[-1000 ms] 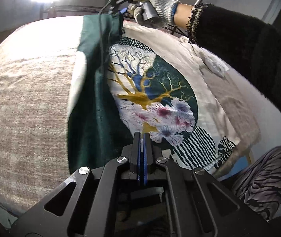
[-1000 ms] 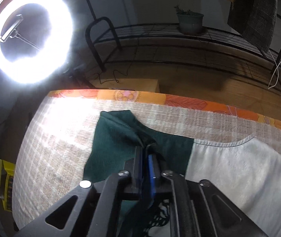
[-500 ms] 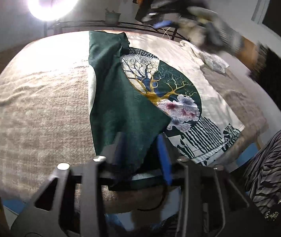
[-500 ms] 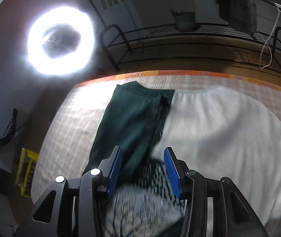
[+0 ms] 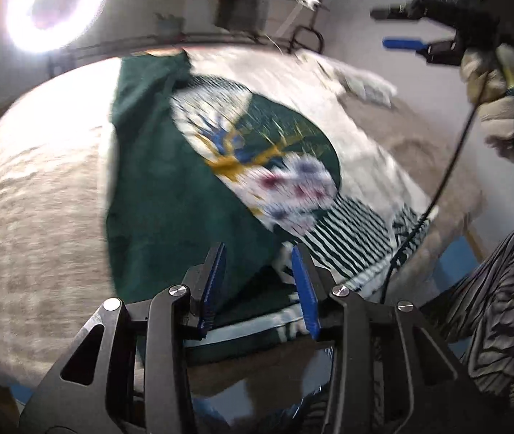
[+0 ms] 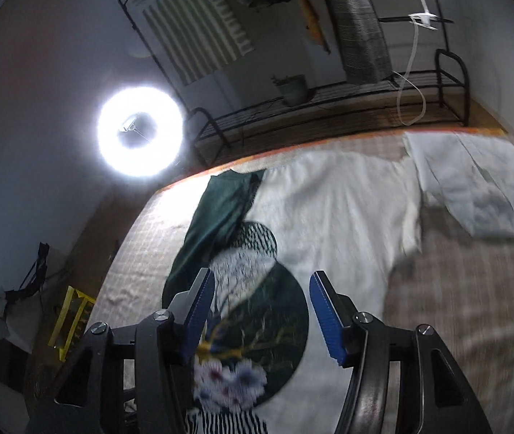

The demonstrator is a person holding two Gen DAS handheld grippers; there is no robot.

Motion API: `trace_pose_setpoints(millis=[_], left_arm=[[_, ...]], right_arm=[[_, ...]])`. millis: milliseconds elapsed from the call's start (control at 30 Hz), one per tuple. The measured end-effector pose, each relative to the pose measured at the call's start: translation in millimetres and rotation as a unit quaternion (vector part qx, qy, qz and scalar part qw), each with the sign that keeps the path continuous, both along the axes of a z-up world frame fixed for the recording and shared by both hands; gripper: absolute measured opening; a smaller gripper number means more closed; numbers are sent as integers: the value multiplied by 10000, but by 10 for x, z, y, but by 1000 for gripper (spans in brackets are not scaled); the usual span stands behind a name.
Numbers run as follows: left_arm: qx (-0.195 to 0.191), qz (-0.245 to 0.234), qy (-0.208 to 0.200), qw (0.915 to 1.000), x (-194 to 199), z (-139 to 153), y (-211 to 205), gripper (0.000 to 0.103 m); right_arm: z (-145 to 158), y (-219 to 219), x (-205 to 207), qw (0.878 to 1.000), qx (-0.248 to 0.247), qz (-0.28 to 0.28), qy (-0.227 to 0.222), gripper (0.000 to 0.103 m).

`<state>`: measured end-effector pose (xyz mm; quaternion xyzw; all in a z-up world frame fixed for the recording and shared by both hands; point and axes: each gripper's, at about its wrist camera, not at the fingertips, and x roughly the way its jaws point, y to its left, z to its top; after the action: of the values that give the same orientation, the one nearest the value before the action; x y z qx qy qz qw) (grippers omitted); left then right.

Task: Fold small clothes
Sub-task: 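Move the right tool over to the cream side edge of the shirt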

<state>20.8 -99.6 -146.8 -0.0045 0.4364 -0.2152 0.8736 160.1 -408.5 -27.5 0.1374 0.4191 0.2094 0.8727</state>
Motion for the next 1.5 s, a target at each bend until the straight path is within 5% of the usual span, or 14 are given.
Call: trace_pose_setpoints(millis=[200, 267, 300, 367, 433, 833, 933, 1067, 1333, 1500], left_arm=[[762, -177, -78, 9969, 86, -264, -377, 39], [750, -95, -173, 9970, 105, -287, -355, 39], [722, -64, -172, 9972, 117, -289, -337, 35], [649, -1, -187, 9977, 144, -286, -292, 7], [462, 50, -140, 9988, 171, -268, -220, 2], [-162, -116, -393, 9990, 0, 3, -157, 1], [439, -388, -529, 9969, -67, -83, -300, 1], [592, -381, -396, 9967, -73, -156, -315, 1], [35, -175, -596, 9981, -66, 145, -236, 4], [-185, -189, -590, 9979, 25, 224, -492, 4]], right_arm=[[-33, -123, -304, 10000, 11, 35, 10, 58], [-52, -175, -358, 10000, 45, -20, 8, 58], [-60, -195, -388, 10000, 61, -44, 5, 58], [-70, -241, -423, 9999, 122, -99, 3, 58], [-76, -268, -458, 9999, 139, -95, -5, 58], [-44, -267, -523, 9998, 15, -135, -119, 58], [-47, -260, -523, 9998, -13, -158, -93, 58], [-48, -269, -518, 9998, -54, -196, -75, 58], [52, -426, -582, 9989, -65, -166, -439, 58], [48, -685, -658, 9970, -282, -308, -656, 71]])
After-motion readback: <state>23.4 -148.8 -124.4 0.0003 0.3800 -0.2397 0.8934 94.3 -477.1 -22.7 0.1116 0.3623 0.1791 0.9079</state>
